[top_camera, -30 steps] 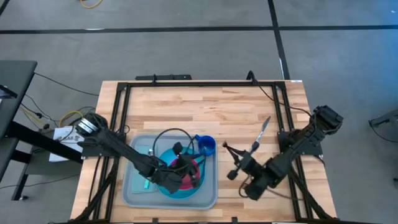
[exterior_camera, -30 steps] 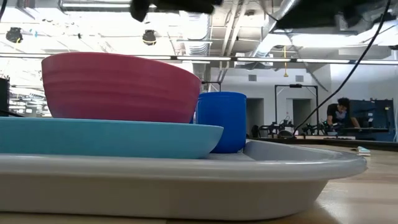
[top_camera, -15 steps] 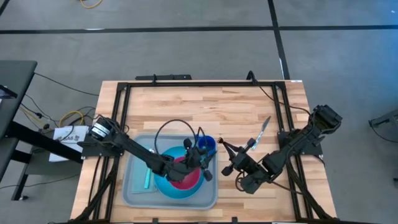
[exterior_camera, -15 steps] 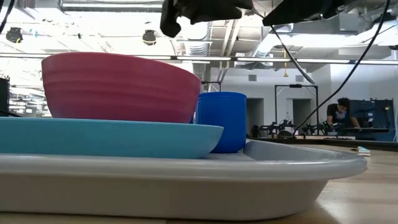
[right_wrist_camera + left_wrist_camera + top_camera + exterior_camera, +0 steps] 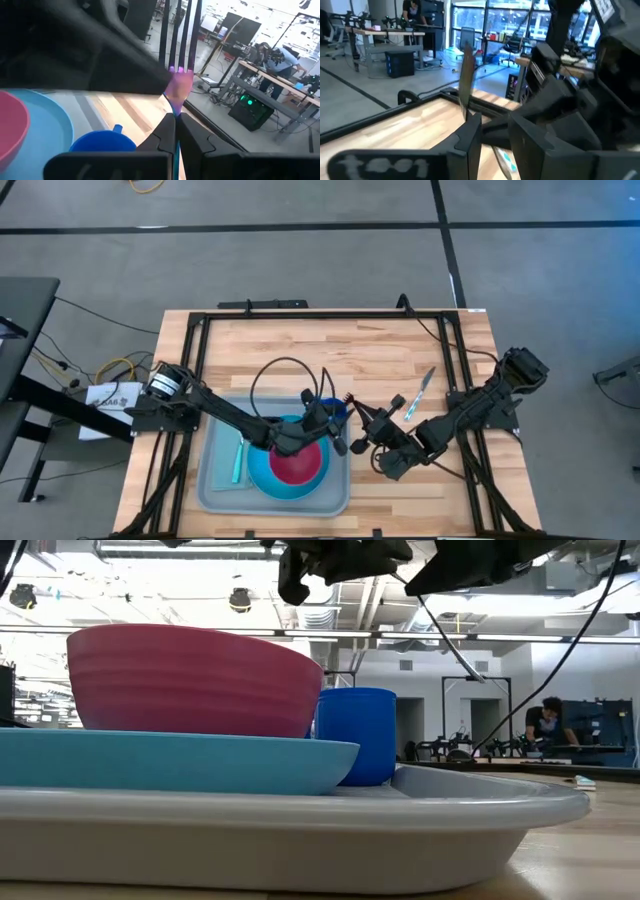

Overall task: Set up tray
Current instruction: Put the blue fork beside the green spoon on the blue napkin on the gray serving tray

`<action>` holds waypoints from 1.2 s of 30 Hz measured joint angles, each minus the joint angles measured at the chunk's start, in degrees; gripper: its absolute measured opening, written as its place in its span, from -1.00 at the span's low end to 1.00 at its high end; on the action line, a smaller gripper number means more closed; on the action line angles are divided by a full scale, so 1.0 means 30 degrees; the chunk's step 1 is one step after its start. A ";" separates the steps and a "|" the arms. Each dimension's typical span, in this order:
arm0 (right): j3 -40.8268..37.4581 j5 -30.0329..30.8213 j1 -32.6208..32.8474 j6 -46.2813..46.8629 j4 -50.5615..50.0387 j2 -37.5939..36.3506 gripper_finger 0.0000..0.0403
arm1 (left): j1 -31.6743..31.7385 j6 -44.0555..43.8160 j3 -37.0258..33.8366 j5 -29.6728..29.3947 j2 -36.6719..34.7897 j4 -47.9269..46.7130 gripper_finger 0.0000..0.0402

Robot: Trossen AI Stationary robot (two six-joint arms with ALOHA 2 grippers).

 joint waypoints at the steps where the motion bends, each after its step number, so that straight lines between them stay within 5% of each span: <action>1: 0.0000 0.0063 0.0004 0.0002 0.0030 0.0003 -0.97 | 0.0109 -0.0009 0.0005 0.0049 -0.0005 0.0124 -0.56; 15: -0.0007 0.0208 0.0073 0.0069 0.0477 0.0000 -0.97 | 0.0714 0.1185 0.0007 0.0516 -0.0005 0.1149 -0.57; 25: -0.0007 -0.0197 0.0151 0.0175 0.0506 0.0000 -0.96 | 0.0782 0.1891 0.0007 0.1182 -0.0005 0.1144 -0.97; 36: -0.0007 -0.0400 0.0121 0.0189 0.0542 0.0000 -0.96 | 0.0839 0.1959 0.0007 0.1165 -0.0005 0.1115 -1.00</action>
